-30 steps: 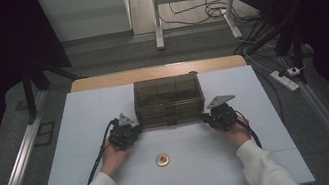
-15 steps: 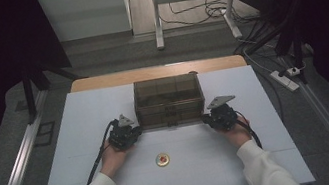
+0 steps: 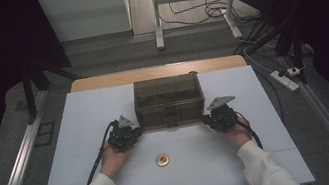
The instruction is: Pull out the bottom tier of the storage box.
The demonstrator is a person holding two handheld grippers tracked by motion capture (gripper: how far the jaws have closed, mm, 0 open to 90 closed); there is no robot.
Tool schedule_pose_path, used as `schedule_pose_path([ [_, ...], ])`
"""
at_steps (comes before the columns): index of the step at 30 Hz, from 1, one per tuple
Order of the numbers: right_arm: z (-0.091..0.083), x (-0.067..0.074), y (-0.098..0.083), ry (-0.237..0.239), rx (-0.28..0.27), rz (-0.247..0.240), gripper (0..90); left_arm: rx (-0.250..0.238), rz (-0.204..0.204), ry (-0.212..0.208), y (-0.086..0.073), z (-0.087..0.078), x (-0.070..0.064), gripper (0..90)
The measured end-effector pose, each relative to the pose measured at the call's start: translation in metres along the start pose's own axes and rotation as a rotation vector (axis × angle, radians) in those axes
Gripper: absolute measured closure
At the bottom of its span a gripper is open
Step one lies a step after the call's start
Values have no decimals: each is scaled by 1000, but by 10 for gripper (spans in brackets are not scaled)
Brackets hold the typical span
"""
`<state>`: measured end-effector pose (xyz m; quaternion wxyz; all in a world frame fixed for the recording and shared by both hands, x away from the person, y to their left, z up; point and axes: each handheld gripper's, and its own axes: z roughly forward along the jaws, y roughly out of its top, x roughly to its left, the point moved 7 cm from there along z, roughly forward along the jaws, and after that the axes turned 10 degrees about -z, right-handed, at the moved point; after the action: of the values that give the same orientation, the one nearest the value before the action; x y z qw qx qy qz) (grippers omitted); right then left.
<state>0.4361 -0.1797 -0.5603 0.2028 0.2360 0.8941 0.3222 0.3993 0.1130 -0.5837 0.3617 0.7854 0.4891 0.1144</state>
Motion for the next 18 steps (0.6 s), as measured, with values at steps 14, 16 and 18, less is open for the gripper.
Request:
schedule_pose_path([
  [14, -2, 2, -1, 0, 4, -6, 805, 7, 2, -6, -2, -2, -1, 830],
  [16, -2, 3, -1, 1, 2, -2, 805, 8, 4, -5, -2, -2, -2, 830],
  [18, -2, 3, -1, 1, 1, -3, 805, 8, 4, -5, -2, -2, -2, 830],
])
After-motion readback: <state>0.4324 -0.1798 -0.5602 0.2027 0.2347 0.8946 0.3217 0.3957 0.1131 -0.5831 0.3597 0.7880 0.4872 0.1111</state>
